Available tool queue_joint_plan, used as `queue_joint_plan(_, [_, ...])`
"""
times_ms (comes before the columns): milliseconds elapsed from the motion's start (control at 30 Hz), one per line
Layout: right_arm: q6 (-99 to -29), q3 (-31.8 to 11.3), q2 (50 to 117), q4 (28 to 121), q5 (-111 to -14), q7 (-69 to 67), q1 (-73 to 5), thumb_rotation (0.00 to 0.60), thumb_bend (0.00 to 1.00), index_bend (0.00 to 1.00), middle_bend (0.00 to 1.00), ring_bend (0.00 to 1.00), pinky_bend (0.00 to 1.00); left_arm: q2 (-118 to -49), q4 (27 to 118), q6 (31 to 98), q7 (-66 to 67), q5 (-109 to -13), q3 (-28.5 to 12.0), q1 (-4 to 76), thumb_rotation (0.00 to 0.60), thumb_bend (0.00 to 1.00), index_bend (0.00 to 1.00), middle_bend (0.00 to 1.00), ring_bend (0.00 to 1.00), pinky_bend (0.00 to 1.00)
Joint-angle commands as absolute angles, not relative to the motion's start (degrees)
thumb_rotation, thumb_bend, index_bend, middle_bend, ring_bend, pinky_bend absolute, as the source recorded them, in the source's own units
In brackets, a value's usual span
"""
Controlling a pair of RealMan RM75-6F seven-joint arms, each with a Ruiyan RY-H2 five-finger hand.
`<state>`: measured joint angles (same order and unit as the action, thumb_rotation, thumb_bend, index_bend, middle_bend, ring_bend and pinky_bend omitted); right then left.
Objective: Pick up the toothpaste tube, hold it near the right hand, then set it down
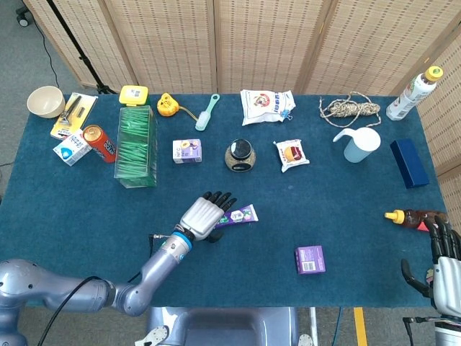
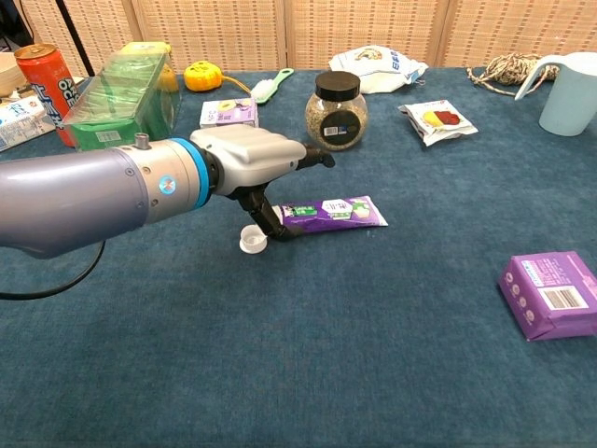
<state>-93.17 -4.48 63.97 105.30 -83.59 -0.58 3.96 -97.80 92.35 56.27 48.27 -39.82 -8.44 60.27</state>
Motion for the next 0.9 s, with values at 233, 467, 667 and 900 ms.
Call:
queue_joint_plan(233, [-94.02, -4.31, 63.70, 104.91, -84.00, -1.74, 4.78, 0.600, 0.39, 0.00, 0.00, 0.00, 0.00, -102.59, 88.63, 59.99, 51.78, -36.47, -8.31, 61.86, 0.427, 0.32, 0.00, 0.05, 0.08, 0.17])
queue_joint_plan(467, [-94.70, -4.16, 63.80, 104.64, -84.06, -2.20, 5.45, 0.600, 0.39, 0.00, 0.00, 0.00, 0.00, -104.09, 86.94, 60.88, 53.55, -34.62, -8.63, 62.49, 0.428, 0.32, 0.00, 0.05, 0.08, 0.17])
queue_joint_plan(667, [-95.12, -4.16, 64.03, 104.17, -83.82, -2.52, 5.94, 0.600, 0.39, 0.00, 0.00, 0.00, 0.00, -105.37, 85.06, 60.41, 53.69, -33.78, -9.03, 62.85, 0.426, 0.32, 0.00, 0.05, 0.09, 0.18])
queue_joint_plan(900, [-95.72, -4.31, 64.01, 103.84, -83.81, -2.76, 6.44, 0.600, 0.39, 0.00, 0.00, 0.00, 0.00, -106.98, 82.33, 61.20, 55.14, -34.90, -8.77, 63.49, 0.417, 0.32, 0.01, 0.06, 0.11, 0.18])
